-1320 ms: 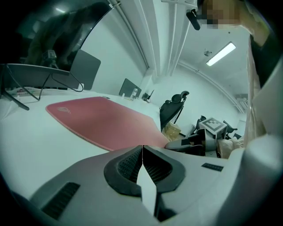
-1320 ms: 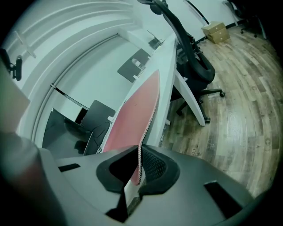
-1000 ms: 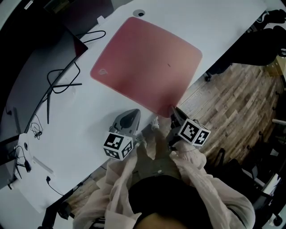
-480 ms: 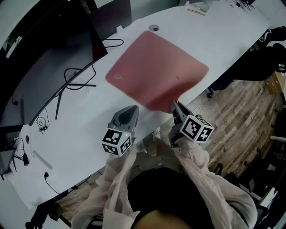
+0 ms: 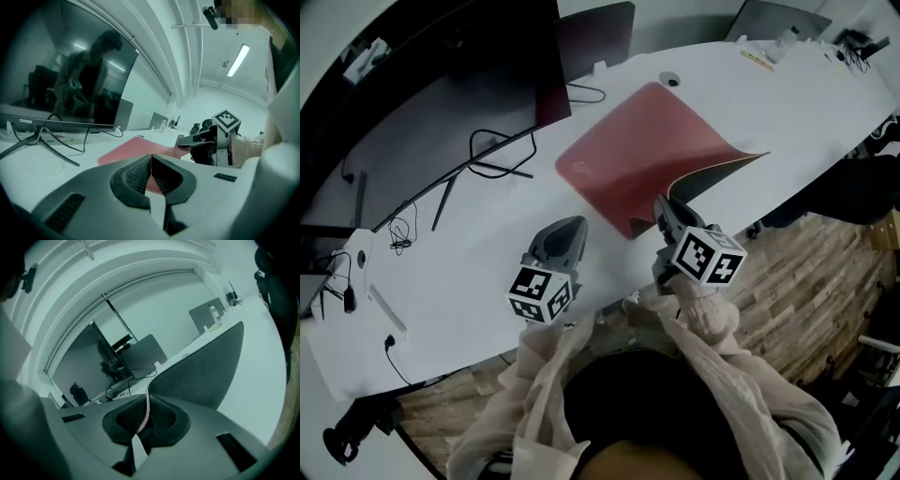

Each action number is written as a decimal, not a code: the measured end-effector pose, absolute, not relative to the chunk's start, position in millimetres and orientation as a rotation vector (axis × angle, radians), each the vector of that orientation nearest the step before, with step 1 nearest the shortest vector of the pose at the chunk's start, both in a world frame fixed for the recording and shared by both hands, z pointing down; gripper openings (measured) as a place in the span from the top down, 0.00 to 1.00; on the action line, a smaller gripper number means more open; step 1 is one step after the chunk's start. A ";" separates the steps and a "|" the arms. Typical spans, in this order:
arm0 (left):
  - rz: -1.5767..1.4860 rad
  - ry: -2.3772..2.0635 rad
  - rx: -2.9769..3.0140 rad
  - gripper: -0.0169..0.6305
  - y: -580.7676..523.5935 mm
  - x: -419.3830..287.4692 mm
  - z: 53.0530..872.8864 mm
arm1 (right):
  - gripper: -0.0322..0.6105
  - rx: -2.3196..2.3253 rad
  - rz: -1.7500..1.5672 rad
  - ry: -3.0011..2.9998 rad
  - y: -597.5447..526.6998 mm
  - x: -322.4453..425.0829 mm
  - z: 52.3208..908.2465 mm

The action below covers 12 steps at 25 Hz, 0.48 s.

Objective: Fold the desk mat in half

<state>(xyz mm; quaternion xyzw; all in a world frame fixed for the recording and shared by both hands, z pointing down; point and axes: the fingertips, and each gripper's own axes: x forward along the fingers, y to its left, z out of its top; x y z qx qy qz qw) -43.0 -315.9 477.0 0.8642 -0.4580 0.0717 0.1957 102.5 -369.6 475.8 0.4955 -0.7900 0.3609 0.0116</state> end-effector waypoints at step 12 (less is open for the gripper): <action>0.143 -1.555 2.234 0.93 -334.3 -110.4 477.9 | 0.89 1.110 0.995 -2.546 -426.7 -7.5 492.2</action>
